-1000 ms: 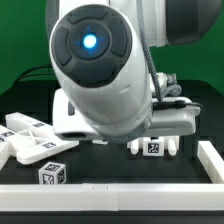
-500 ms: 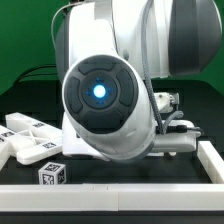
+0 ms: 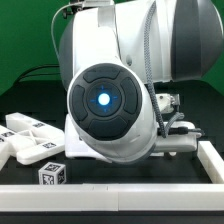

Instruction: Assemble chair

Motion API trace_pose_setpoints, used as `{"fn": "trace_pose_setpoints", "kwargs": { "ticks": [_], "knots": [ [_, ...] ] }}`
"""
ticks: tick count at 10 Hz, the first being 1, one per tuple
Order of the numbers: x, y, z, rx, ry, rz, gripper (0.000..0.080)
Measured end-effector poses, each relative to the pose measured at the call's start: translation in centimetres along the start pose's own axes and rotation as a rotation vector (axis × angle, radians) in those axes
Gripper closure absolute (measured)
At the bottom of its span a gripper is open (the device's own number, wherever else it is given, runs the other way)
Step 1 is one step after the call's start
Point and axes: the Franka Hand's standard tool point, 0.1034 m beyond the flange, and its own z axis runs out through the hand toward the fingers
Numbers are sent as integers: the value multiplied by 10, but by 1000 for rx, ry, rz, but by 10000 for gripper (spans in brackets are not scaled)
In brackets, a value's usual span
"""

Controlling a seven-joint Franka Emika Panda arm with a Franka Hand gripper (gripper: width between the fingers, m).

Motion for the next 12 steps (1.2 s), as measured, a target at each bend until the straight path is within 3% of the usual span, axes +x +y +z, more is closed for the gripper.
{"fn": "trace_pose_setpoints", "kwargs": {
  "ticks": [2,8,10,11,12],
  "knots": [
    [1,-3,9,-7,-5,-2,151],
    [3,-2,14,-9,5,-12,151],
    [3,-2,14,-10,5,-13,198],
    [3,-2,14,-10,5,-13,374],
    [3,-2,14,-10,5,-14,374]
  ]
}}
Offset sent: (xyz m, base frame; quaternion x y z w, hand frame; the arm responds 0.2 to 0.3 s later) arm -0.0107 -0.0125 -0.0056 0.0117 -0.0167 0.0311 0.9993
